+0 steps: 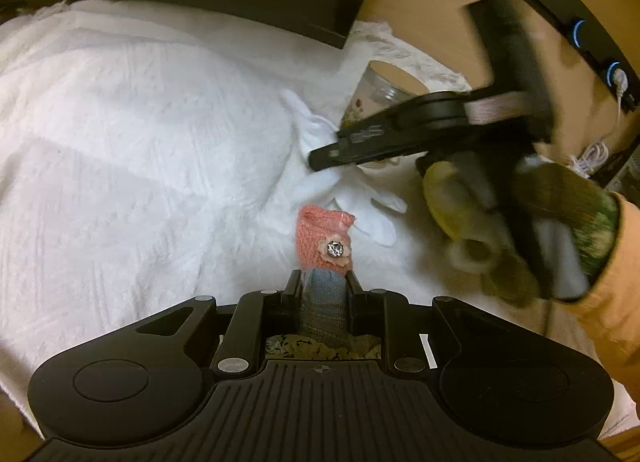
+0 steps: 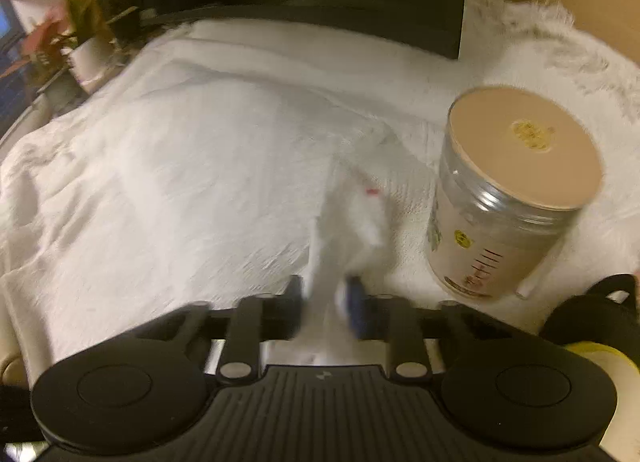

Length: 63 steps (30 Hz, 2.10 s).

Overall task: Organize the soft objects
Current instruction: 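Grasp the pink-headed knit doll with the left tool, then grasp the white cloth with the right tool while the left tool holds the doll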

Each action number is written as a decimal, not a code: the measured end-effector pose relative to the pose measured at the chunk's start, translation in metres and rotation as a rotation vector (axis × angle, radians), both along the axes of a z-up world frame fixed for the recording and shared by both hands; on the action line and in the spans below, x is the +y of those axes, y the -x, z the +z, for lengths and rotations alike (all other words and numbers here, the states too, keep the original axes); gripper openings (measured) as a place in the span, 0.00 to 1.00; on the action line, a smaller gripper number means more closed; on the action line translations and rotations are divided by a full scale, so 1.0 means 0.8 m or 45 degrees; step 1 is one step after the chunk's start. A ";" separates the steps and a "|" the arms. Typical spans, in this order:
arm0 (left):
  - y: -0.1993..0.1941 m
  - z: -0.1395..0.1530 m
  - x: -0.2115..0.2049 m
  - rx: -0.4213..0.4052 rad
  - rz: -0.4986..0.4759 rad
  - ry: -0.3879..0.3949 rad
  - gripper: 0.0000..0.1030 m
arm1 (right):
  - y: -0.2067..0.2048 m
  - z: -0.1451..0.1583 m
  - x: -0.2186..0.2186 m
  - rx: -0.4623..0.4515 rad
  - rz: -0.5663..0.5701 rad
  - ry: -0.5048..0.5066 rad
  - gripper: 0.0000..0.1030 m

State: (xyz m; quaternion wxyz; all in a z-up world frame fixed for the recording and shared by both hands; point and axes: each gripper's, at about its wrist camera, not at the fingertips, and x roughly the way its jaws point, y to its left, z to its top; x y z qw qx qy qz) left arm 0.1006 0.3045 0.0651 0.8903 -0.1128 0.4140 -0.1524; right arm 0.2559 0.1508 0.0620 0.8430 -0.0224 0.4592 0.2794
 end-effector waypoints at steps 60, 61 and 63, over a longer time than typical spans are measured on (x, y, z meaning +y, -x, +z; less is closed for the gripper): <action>-0.018 -0.007 0.066 0.124 0.225 0.034 0.22 | -0.002 -0.035 0.018 0.011 0.019 0.092 0.21; -0.020 -0.008 0.067 0.121 0.215 0.036 0.22 | -0.002 -0.028 0.018 -0.005 0.002 0.090 0.16; -0.022 -0.005 0.069 0.113 0.191 0.038 0.22 | 0.003 -0.008 0.009 0.001 -0.012 0.034 0.12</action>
